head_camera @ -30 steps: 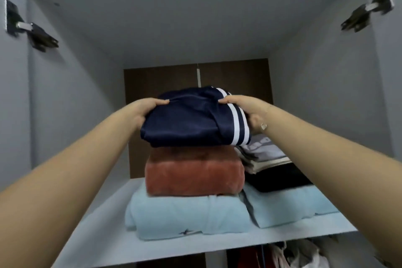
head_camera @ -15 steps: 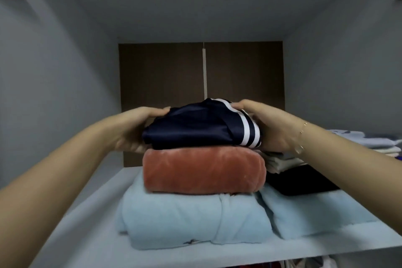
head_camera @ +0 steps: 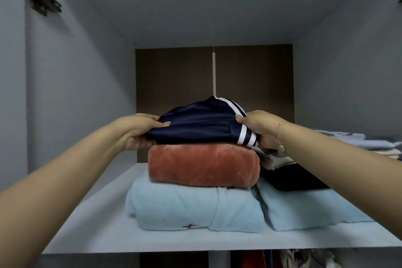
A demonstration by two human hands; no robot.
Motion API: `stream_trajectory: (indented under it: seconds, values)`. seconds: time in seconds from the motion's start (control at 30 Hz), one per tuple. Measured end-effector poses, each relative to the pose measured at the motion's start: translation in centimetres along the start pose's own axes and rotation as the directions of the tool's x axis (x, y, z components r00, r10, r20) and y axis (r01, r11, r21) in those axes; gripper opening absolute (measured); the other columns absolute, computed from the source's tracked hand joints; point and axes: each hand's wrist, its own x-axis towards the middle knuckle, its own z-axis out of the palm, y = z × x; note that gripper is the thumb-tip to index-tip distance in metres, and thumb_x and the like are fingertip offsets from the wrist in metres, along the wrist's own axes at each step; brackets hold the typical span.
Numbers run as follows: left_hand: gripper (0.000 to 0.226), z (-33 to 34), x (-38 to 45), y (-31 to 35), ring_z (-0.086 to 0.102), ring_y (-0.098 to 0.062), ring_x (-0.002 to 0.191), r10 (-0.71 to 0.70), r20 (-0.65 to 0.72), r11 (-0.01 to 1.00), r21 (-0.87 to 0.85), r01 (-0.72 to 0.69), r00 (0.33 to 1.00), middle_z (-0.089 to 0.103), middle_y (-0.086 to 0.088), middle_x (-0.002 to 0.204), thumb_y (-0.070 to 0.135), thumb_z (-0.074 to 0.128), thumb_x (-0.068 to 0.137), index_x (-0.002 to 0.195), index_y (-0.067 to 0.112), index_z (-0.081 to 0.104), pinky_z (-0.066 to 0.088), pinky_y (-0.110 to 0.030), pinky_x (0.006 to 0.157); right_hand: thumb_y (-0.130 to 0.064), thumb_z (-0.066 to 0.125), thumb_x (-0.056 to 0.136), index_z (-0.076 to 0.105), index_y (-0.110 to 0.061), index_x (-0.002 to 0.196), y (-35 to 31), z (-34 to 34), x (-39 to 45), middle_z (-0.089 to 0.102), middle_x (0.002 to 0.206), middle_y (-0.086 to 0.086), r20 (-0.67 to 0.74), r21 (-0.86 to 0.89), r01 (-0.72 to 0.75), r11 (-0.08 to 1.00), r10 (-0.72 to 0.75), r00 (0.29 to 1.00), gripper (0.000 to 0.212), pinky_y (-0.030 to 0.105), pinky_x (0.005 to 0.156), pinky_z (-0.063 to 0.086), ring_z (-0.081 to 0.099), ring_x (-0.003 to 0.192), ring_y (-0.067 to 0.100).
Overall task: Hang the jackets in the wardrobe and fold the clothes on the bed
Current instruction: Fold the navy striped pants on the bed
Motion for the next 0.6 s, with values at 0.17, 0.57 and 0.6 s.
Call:
stream_trajectory:
  seconds: [0.17,0.57,0.6]
  values:
    - [0.043,0.4,-0.8,0.5,0.065,-0.020,0.095,0.033,-0.066,0.956,0.294,-0.012,0.997,0.064,-0.010,0.116,0.019,0.057,0.098,0.137,0.005,0.048,0.059,-0.027,0.070,-0.025,0.053,0.100,0.045,-0.004,0.135,-0.4,-0.4,-1.5,0.064,0.109,0.010,0.133,0.128,-0.016,0.992,-0.001,0.991,0.042,0.029,0.065,0.051,0.063,0.081,0.017]
    - [0.057,8.7,4.2,0.7,-0.003,-0.018,0.151,0.172,0.237,0.259,0.925,-0.276,0.956,0.005,0.009,0.164,0.057,0.008,0.101,0.154,0.038,0.012,-0.008,-0.053,0.120,-0.042,0.074,0.080,0.053,-0.022,0.089,6.3,-0.1,-6.1,0.054,0.098,-0.003,-0.216,-0.222,0.577,0.786,-0.617,0.757,0.030,0.012,0.066,0.043,0.053,0.076,0.006]
    - [0.057,8.6,4.7,0.2,-0.005,-0.017,0.151,0.158,0.232,0.289,0.919,-0.270,0.960,0.002,0.010,0.164,0.058,0.008,0.101,0.155,0.039,0.010,-0.011,-0.052,0.119,-0.039,0.072,0.082,0.056,-0.019,0.086,6.3,0.0,-5.8,0.053,0.095,-0.003,-0.214,-0.278,0.606,0.745,-0.663,0.717,0.026,0.013,0.068,0.043,0.053,0.078,0.007]
